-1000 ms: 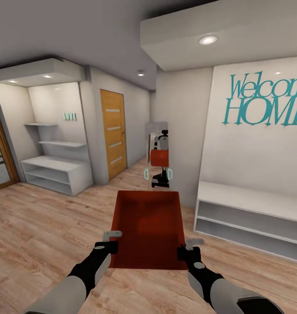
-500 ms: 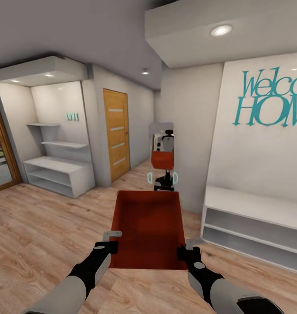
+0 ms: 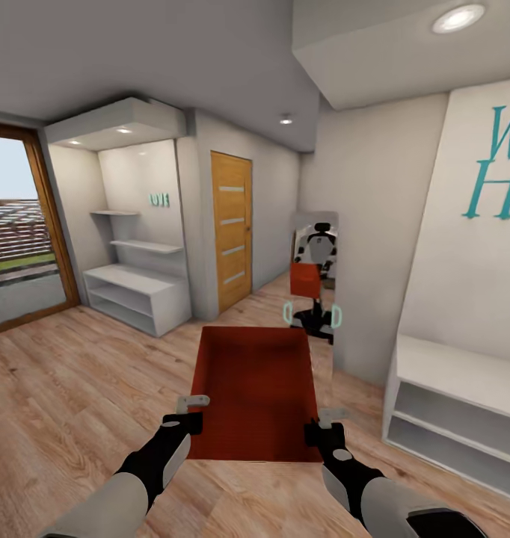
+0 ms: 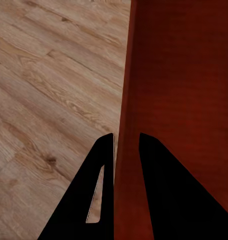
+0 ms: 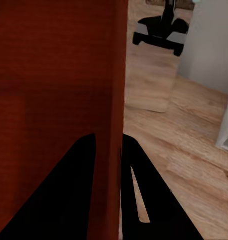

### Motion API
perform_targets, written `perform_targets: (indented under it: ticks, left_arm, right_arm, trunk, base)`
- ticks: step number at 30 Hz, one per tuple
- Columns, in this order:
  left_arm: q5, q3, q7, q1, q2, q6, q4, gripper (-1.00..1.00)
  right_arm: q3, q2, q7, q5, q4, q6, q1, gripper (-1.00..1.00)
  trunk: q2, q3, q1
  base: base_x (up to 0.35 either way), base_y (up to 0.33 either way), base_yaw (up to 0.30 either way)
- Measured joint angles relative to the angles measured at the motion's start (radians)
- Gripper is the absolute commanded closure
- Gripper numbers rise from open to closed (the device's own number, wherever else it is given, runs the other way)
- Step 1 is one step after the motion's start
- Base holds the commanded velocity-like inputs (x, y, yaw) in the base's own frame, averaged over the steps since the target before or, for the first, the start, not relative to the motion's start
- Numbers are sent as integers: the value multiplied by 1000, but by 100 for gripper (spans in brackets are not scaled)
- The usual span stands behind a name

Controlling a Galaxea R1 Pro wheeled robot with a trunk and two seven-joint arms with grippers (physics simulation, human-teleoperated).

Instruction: Move the two storage containers from the living room to the garage. In the garage, place one container on the floor and stack the other container on top of it (either order is fine).

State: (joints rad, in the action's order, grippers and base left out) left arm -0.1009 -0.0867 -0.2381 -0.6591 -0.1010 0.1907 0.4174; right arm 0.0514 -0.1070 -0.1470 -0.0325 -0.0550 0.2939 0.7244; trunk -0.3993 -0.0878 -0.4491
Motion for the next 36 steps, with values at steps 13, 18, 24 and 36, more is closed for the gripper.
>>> perform_targets:
  ticks: [13, 18, 24, 36]
  left_arm:
    - [0, 0, 0, 0, 0, 0, 0, 100]
    - [0, 0, 0, 0, 0, 0, 0, 100]
    - [0, 0, 0, 0, 0, 0, 0, 100]
    - [0, 0, 0, 0, 0, 1, 0, 100]
  right_arm:
    - [0, 0, 0, 0, 0, 0, 0, 100]
    - [0, 0, 0, 0, 0, 0, 0, 100]
    - [0, 0, 0, 0, 0, 0, 0, 100]
    - [0, 0, 0, 0, 0, 0, 0, 100]
  trunk:
    - [0, 0, 0]
    - [0, 0, 0]
    - [0, 0, 0]
    - [0, 0, 0]
  base:
    - [322, 0, 269]
    - [322, 0, 269]
    - [322, 0, 269]
    - [321, 0, 219]
